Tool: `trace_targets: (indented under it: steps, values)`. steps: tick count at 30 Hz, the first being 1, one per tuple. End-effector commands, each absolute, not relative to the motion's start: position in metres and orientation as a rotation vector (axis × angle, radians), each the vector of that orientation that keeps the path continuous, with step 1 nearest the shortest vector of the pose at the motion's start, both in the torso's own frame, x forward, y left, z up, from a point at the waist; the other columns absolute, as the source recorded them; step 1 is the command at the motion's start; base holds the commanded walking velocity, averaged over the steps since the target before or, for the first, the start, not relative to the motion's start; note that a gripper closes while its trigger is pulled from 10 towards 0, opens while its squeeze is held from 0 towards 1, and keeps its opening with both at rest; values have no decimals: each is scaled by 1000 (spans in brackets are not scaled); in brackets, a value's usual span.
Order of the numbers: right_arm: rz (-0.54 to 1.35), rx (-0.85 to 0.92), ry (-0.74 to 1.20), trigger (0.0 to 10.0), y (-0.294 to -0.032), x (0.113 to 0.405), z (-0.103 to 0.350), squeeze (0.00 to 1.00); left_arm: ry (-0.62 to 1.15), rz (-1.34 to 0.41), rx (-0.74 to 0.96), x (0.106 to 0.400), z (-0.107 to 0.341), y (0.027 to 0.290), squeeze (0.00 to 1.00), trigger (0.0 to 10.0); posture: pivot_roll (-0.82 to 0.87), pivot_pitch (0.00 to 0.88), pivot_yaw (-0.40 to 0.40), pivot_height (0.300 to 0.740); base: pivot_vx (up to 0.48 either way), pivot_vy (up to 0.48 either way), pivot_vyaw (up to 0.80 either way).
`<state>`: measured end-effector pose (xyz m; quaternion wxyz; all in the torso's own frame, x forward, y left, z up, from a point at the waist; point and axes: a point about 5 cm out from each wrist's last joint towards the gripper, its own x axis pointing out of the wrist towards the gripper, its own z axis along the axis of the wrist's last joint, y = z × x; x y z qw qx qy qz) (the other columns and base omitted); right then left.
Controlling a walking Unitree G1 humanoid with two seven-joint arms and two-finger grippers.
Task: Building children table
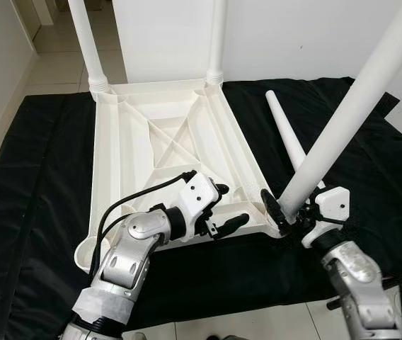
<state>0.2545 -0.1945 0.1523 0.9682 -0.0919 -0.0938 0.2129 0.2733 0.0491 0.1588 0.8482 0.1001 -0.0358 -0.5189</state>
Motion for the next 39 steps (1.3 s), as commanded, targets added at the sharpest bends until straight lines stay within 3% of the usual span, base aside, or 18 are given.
trace_targets:
  steps: [1, 2, 3, 18, 19, 21, 22, 39]
  values:
    - [488, -200, -164, 5882, -197, 256, 150, 0, -64, -1003, 212, 276, 156, 53, 0, 10000, -39, 54, -22, 740, 0, 0, 0]
    - [506, -206, -157, 5882, -197, 257, 150, 0, -63, -1006, 211, 276, 156, 53, 0, 10000, -39, 54, -22, 740, 0, 0, 0]
    - [534, -207, -144, 0, -197, 257, 148, 0, -64, -1009, 212, 276, 157, 52, 0, 10000, -37, 50, -24, 740, 0, 0, 0]
    - [607, -171, -85, 0, -190, 258, 131, 0, -34, -1052, 240, 271, 150, 52, 0, 10000, -32, 34, -30, 740, 0, 0, 0]
    - [599, -146, -79, 8706, -186, 257, 129, 0, -33, -1052, 240, 271, 150, 52, 0, 10000, -30, 32, -33, 740, 0, 0, 0]
    - [594, -128, -74, 8706, -183, 257, 128, 0, -33, -1052, 241, 271, 150, 52, 0, 10000, -30, 32, -33, 740, 0, 0, 0]
    - [569, -112, -74, 10000, -180, 256, 128, 0, -32, -1050, 242, 272, 150, 52, 0, 10000, -30, 32, -33, 740, 0, 0, 0]
    - [-132, -40, -28, 10000, -161, 254, 123, 0, -33, -1040, 246, 273, 150, 52, 0, 10000, -28, 49, -45, 740, 0, 0, 0]
